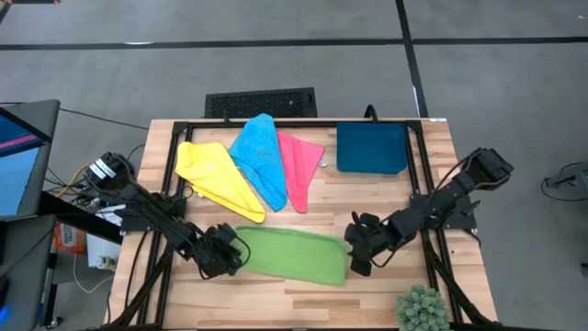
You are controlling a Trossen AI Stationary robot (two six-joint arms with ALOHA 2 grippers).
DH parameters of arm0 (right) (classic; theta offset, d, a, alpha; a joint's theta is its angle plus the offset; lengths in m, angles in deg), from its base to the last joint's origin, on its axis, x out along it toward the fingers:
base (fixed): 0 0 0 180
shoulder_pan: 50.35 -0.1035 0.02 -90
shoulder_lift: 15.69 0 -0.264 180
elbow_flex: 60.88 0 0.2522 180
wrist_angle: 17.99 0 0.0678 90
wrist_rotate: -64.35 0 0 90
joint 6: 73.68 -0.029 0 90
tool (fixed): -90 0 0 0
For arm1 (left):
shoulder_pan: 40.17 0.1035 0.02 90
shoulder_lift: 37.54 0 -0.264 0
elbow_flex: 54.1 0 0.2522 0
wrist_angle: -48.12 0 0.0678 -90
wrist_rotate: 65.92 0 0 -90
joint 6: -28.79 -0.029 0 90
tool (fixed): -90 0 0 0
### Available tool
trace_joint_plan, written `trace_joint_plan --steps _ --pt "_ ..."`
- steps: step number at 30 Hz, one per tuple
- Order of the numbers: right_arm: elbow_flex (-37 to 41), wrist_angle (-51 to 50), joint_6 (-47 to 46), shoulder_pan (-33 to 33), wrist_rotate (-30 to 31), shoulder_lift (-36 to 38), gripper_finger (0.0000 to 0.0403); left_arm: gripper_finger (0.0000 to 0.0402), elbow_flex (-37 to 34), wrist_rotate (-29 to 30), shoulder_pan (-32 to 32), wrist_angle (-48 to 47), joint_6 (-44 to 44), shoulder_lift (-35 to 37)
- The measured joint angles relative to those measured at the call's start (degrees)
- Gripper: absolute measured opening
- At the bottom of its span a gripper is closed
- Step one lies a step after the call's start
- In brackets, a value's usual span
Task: Fold microfiber towels
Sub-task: Fold the green microfiber towel
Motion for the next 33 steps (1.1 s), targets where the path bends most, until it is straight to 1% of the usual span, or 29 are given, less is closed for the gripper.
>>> trace_joint_plan --steps 2,3,5,8,11,13,15,17,20,22,24,26,29,31,33 --pt "0.0 0.0 0.0 0.2 0.7 -0.7 0.0198 0.0035 0.3 -1.2 0.9 -2.0 -3.2 3.6" --pt "0.0 -0.3 -0.3 0.3 1.4 -0.7 0.0198 0.0035 0.8 -0.8 1.5 -3.4 -4.7 5.8" --pt "0.0 0.2 -0.3 0.6 2.2 -0.7 0.0198 0.0035 2.1 0.4 2.3 -5.3 -6.3 10.5" --pt "0.0 1.0 -0.4 1.3 2.2 -0.7 0.0199 0.0039 1.9 3.0 2.6 -12.9 -7.1 16.6" --pt "0.0 2.2 -0.4 1.5 2.3 -0.7 0.0197 0.0058 2.1 6.7 2.6 -19.2 -8.3 22.2" --pt "0.0 2.3 -0.5 1.5 2.4 -0.7 0.0196 0.0076 1.2 9.0 2.8 -24.2 -7.7 24.0" --pt "0.0 2.6 -0.8 1.5 2.3 -0.7 0.0195 0.0098 -0.8 9.6 3.5 -26.6 -6.5 24.8" --pt "0.0 2.6 -1.0 1.5 2.2 -0.7 0.0196 0.0120 -3.0 7.8 4.9 -25.1 -3.6 25.2" --pt "0.0 2.4 -1.5 1.5 1.9 -0.7 0.0196 0.0147 -7.4 4.1 5.9 -17.1 -1.6 24.5" --pt "0.0 2.4 -1.6 1.4 1.8 -0.7 0.0195 0.0160 -9.5 4.2 5.9 -11.0 -0.4 24.1" --pt "0.0 2.4 -2.4 1.4 1.8 -0.7 0.0193 0.0171 -10.4 5.2 6.0 -8.9 1.1 23.3" --pt "0.0 2.4 -4.5 1.4 1.8 -0.7 0.0192 0.0178 -10.2 6.0 6.1 -8.8 2.3 22.8" --pt "0.0 2.8 -9.7 0.3 1.6 -0.7 0.0192 0.0182 -9.5 4.7 6.1 -8.1 1.5 22.7" --pt "0.0 5.4 -12.4 -2.2 1.8 -0.7 0.0193 0.0181 -8.3 3.8 5.8 -8.1 -0.3 22.7" --pt "0.0 9.9 -12.9 -5.2 3.1 -0.7 0.0192 0.0176 -6.6 3.6 5.7 -8.0 -2.9 22.9"
